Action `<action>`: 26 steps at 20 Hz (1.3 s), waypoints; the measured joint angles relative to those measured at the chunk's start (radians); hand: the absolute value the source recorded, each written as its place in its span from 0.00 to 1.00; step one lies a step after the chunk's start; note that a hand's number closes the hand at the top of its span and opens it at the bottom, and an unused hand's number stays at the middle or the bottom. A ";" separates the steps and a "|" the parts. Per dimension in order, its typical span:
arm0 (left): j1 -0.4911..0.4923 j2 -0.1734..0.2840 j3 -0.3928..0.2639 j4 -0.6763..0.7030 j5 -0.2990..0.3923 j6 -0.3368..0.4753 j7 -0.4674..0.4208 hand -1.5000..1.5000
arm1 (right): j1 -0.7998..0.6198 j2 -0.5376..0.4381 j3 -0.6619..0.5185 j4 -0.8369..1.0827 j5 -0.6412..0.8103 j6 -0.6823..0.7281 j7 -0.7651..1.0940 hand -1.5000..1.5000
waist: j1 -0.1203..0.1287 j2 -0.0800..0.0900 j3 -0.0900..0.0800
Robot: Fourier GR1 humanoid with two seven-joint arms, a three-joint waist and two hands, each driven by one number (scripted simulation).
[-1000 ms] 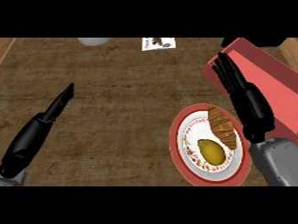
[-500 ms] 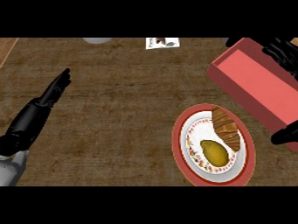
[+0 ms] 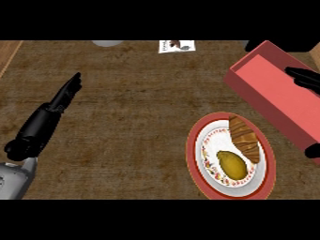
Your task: Pick the lemon from the plate and place it in the cardboard box
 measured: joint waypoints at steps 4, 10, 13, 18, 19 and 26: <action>-0.020 -0.007 0.007 0.018 -0.001 -0.012 0.003 0.50 | 0.002 -0.052 0.095 -0.070 0.164 -0.041 -0.004 0.00 | -0.002 -0.003 -0.001; -0.025 -0.008 0.028 0.026 -0.005 -0.023 0.017 0.50 | 0.048 -0.123 0.195 -0.273 0.335 -0.024 0.081 0.00 | -0.015 -0.009 -0.002; -0.009 -0.007 0.039 0.015 -0.004 -0.037 0.016 0.50 | 0.090 -0.135 0.219 -0.376 0.414 -0.019 0.156 0.00 | -0.016 -0.010 -0.002; 0.003 -0.037 0.037 0.006 -0.037 -0.034 0.017 0.50 | 0.159 -0.126 0.253 -0.516 0.522 0.031 0.295 0.00 | -0.014 -0.009 -0.002; -0.002 -0.043 0.041 0.009 -0.042 -0.037 0.020 0.50 | 0.170 -0.113 0.262 -0.541 0.541 0.045 0.325 0.00 | -0.013 -0.008 -0.002; -0.001 -0.056 0.089 -0.004 -0.060 -0.082 0.028 0.50 | 0.251 -0.031 0.304 -0.594 0.681 0.099 0.414 0.00 | -0.008 -0.006 -0.001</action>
